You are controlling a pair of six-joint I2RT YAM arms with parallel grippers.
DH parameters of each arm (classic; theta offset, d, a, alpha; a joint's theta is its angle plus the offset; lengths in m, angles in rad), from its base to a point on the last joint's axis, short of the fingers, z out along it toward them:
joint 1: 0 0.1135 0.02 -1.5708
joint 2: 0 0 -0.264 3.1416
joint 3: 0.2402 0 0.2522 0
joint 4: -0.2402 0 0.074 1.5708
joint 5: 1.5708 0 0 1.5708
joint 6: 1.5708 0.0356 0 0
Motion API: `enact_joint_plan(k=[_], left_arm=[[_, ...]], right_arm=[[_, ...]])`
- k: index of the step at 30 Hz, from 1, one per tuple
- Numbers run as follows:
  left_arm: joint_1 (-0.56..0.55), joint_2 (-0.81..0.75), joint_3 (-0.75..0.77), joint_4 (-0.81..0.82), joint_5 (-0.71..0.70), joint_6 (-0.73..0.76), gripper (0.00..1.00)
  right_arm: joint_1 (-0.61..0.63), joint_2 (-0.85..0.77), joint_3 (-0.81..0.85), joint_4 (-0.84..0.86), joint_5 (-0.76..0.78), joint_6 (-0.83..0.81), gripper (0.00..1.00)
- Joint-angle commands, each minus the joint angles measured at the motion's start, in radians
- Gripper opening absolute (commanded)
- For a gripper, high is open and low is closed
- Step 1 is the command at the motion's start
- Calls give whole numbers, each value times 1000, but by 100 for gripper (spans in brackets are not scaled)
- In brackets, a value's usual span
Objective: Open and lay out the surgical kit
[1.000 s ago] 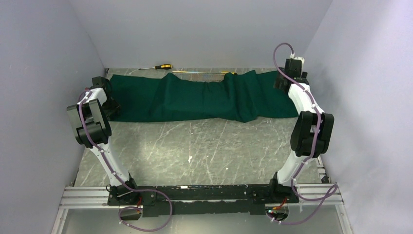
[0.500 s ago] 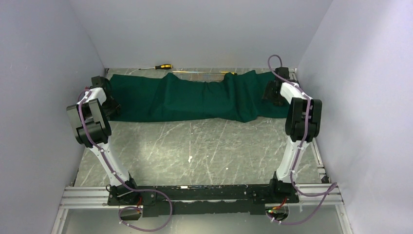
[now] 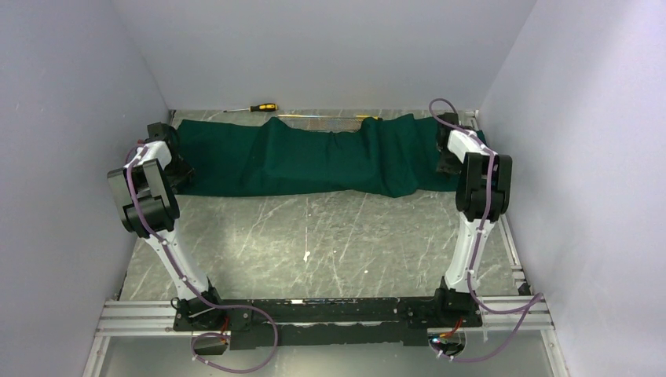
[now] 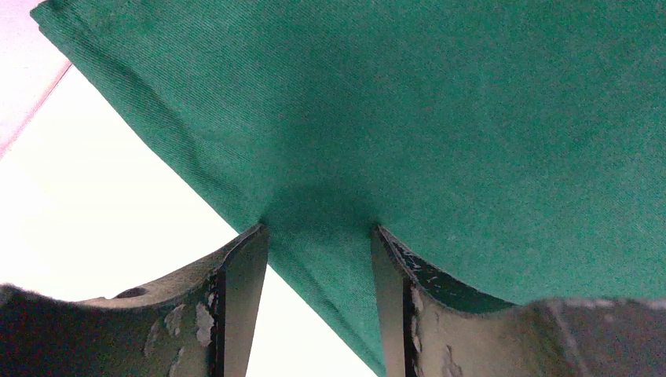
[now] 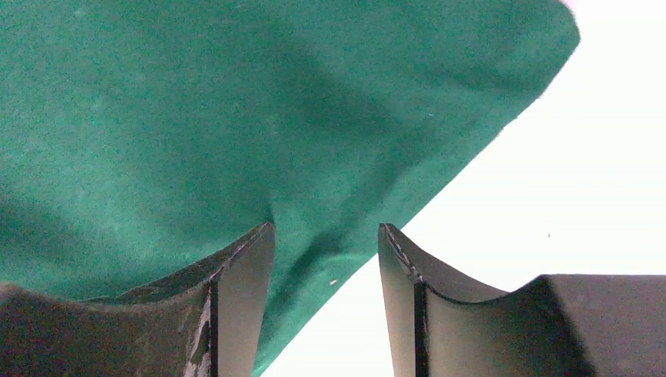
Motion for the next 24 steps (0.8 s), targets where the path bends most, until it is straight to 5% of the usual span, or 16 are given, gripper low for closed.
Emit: enact_joint_plan(k=[1,7,14,24], left_arm=[[5,59,-16,-9,-11,-3,57],[4,47,27,-41,-5,16,57],[5,-18,78,-43,171,65,61],[3,-78,52,30,210,34,63]], right_arm=[[-9,68,99,-167,198,71,54],[-9,23,275,-241,119,122,55],[-11,-78,345,4,-99,29,65],[-30,217,583,220,-200,-45,70]])
